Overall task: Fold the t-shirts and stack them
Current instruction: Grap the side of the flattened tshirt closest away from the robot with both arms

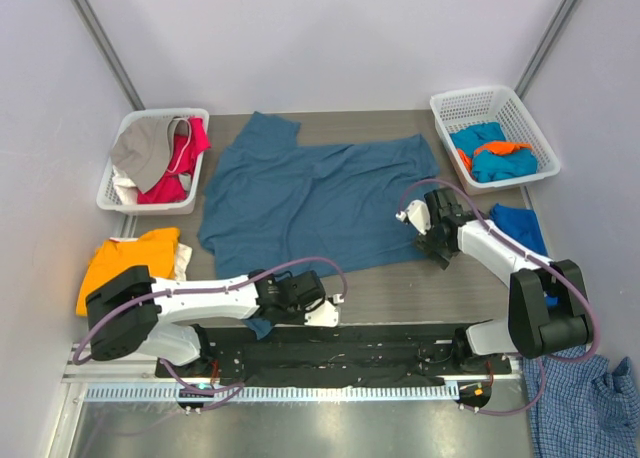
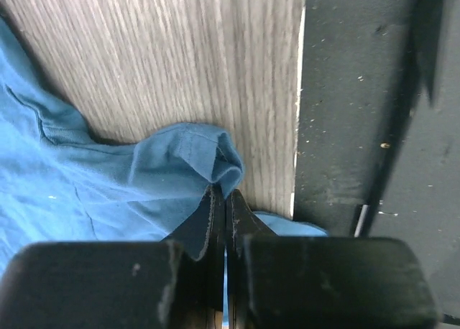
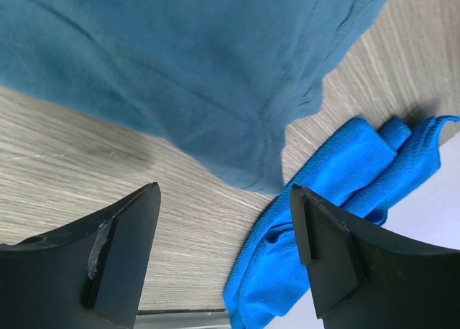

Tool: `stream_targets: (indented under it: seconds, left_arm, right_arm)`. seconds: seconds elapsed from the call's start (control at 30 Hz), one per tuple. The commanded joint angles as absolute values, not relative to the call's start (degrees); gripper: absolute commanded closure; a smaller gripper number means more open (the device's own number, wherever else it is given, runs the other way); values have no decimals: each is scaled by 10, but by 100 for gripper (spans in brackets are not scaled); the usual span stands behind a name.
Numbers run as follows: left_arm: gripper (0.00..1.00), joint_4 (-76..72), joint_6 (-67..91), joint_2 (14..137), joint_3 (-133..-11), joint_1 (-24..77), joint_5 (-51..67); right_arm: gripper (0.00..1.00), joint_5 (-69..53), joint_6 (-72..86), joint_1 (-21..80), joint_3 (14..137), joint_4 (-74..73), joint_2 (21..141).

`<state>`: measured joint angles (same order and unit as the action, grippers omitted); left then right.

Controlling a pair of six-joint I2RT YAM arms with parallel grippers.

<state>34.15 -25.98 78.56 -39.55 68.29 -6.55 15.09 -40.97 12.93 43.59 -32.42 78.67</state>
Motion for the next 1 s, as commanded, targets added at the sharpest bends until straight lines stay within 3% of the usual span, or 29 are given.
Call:
stream_targets:
  seconds: [0.0, 0.23, 0.4, 0.8, 0.83, 0.97]
  left_arm:
    - [100, 325, -265, 762, -386, 686, -95]
    - [100, 337, -272, 737, -378, 686, -120]
    - [100, 338, -276, 723, -372, 686, -141]
    - [100, 340, -277, 679, -354, 686, -187]
    - [100, 345, -276, 665, -353, 686, -194]
    - [100, 352, -278, 634, -337, 675, -215]
  right_arm:
    - [20, 143, -424, 131, 431, -320, 764]
    - [23, 140, -435, 131, 429, -303, 786]
    - [30, 139, -443, 131, 438, -290, 810]
    - [87, 136, -441, 131, 439, -308, 821]
    - [98, 134, -439, 131, 437, -315, 815]
    - [99, 128, -432, 131, 430, -353, 774]
